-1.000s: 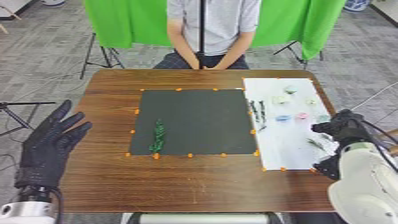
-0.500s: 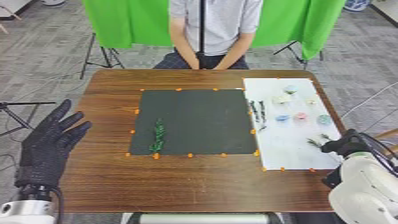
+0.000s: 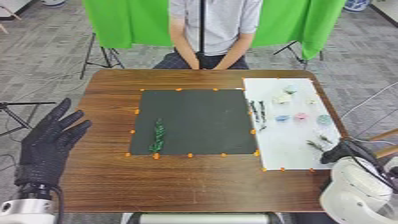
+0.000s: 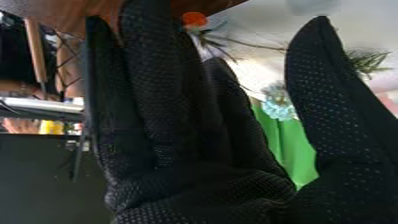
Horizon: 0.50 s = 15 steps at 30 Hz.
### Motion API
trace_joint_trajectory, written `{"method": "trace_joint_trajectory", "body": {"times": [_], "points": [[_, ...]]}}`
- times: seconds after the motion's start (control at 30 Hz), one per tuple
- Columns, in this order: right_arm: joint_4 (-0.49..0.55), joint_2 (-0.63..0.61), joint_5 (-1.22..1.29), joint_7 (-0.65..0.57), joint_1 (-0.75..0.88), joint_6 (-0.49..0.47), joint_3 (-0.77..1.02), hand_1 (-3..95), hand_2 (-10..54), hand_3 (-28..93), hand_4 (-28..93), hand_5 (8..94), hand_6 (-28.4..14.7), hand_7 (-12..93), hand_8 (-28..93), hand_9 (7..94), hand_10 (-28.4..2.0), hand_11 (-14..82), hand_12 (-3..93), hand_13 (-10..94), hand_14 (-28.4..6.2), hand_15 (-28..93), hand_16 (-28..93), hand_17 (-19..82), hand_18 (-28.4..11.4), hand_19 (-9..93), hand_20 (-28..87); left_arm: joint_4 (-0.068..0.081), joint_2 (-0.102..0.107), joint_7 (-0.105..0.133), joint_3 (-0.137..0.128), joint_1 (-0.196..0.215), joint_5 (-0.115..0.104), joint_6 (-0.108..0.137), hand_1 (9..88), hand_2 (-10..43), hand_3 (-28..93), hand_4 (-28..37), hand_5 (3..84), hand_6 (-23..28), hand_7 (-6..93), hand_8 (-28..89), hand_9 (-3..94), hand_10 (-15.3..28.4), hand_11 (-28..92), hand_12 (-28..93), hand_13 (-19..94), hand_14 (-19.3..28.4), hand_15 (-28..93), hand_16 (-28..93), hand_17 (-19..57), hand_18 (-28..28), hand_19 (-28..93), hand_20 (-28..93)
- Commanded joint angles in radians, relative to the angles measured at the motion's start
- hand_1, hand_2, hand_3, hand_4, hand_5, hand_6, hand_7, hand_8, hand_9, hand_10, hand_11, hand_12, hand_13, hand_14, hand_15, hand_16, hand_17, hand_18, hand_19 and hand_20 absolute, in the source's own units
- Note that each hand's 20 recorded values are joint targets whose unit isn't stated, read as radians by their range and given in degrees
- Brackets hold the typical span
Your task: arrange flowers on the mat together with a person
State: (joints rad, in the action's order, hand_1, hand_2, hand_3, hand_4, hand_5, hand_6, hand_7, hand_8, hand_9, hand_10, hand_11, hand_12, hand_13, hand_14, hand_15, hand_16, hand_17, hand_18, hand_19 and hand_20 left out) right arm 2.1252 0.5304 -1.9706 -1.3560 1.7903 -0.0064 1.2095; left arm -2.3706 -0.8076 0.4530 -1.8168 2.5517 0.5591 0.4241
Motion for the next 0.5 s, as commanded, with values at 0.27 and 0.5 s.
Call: {"method": "trace_joint_trajectory", "body": {"times": [0.27,0.5], "points": [[-0.086,0.002,-0.231,0.001,-0.067,0.072,-0.131,61.5,-9.4,50,-24,82.5,-0.9,10,-4,91.2,-8.6,16.7,19.3,85,-6.6,46,15,62,-12.1,93,-27,0.002,0.004,-0.01,0.003,0.016,-0.005,-0.006,21.1,7.6,76,-24.4,30.6,5.3,10.2,-8,28.5,15.2,19,12,19,21.4,42,-5,-9.6,19.1,37,13],[-0.059,0.008,-0.291,0.024,-0.057,0.137,-0.096,61.2,-9.5,54,-27,86.7,-0.8,12,-3,93.7,-8.6,22.8,16.1,89,-5.4,45,18,63,-12.3,93,-16,0.003,0.016,0.004,0.007,0.015,-0.014,0.002,21.2,7.6,76,-24.2,30.6,5.2,10.3,-8,28.6,15.2,19,12,19,21.3,42,-5,-9.6,19.1,37,13]]}}
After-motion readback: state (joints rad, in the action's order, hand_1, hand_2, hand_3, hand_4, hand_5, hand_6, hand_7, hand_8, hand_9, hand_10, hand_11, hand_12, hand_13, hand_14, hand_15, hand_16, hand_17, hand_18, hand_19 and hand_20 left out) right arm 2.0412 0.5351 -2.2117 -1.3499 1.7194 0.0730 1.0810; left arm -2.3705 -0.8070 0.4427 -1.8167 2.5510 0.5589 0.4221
